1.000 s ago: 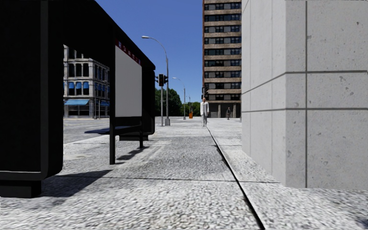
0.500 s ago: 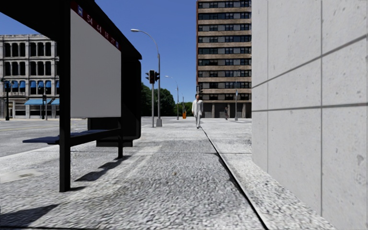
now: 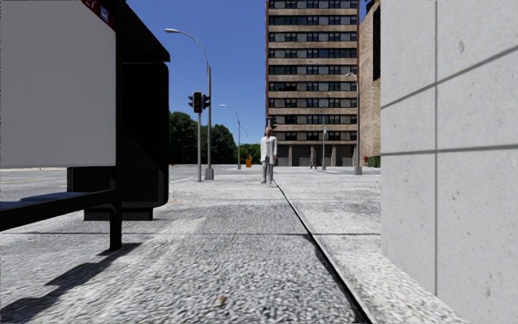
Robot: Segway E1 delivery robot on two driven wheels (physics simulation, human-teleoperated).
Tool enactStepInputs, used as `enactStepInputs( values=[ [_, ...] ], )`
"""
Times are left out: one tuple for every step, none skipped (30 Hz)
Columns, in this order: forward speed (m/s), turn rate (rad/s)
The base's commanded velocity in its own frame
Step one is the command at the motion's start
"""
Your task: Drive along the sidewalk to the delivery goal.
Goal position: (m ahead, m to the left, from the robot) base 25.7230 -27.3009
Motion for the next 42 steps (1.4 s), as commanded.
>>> enactStepInputs(
  values=[
    [2.0, -0.22],
    [2.0, -0.22],
    [2.0, -0.22],
    [2.0, -0.23],
    [2.0, -0.26],
    [2.0, -0.27],
    [2.0, -0.27],
    [2.0, -0.27],
    [2.0, -0.27],
    [2.0, -0.27],
    [2.0, -0.27],
    [2.0, -0.27],
    [2.0, -0.27],
    [2.0, -0.27],
    [2.0, -0.27],
    [2.0, -0.27],
    [2.0, -0.27],
    [2.0, -0.33],
    [2.0, -0.36],
    [2.0, -0.37],
    [2.0, -0.37],
    [2.0, -0.38],
    [2.0, -0.42],
    [2.0, -0.44],
    [2.0, -0.44],
    [2.0, -0.45],
    [2.0, -0.45],
    [2.0, -0.45],
    [2.0, -0.45],
    [2.0, -0.45],
    [2.0, -0.45],
    [2.0, -0.45],
    [2.0, -0.45],
    [2.0, -0.45],
    [2.0, -0.45],
    [2.0, -0.45],
    [2.0, -0.45],
    [2.0, -0.45],
    [2.0, -0.44],
    [2.0, -0.44],
    [2.0, -0.32],
    [2.0, -0.03]
  ],
)
